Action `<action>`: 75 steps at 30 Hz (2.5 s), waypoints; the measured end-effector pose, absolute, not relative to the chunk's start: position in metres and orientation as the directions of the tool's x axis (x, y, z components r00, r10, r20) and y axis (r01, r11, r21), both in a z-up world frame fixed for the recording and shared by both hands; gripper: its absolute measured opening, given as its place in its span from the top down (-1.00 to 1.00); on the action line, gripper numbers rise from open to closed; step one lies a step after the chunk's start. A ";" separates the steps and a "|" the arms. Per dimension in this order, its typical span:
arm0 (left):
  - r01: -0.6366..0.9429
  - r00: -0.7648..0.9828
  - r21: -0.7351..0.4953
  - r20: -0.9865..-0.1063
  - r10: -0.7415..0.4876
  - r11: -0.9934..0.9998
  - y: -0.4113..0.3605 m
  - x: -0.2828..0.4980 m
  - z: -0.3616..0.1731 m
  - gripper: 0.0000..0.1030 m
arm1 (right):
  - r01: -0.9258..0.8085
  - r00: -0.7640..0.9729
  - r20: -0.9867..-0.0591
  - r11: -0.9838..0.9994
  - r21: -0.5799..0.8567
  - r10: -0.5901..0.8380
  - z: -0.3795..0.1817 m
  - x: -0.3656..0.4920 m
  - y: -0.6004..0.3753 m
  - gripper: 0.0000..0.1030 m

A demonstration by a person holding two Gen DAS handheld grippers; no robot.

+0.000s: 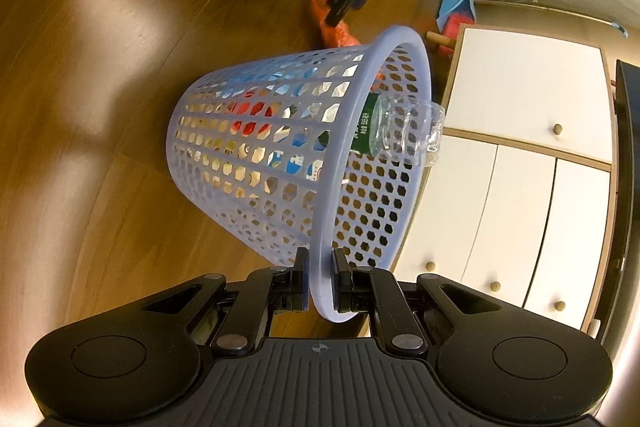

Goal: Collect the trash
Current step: 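Move the open left tool down to the red plastic bag, then close the left tool on the red plastic bag and lift it, then drop the red bag into the wastebasket with the left tool while the right tool holds it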

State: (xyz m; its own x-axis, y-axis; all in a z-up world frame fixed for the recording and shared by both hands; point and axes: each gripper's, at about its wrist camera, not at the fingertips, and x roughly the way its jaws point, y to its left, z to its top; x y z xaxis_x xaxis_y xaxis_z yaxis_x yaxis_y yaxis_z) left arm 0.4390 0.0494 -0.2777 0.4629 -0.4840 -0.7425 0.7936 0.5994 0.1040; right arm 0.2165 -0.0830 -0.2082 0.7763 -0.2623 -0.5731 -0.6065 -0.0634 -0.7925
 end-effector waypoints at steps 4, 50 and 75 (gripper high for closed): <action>0.780 0.467 0.114 -0.761 -0.451 0.615 0.032 0.454 -0.299 0.03 | -0.610 0.773 -0.579 -0.057 -0.790 -0.259 -0.207 0.222 -0.079 0.87; 0.967 0.255 0.101 -0.452 -0.855 0.235 0.034 0.299 -0.073 0.61 | -0.601 0.779 -0.581 -0.018 -0.799 -0.235 -0.206 0.200 -0.082 0.86; 0.830 0.493 0.054 -0.536 -0.685 0.555 0.127 0.370 -0.112 0.47 | -0.618 0.763 -0.598 -0.008 -0.786 -0.244 -0.203 0.198 -0.078 0.86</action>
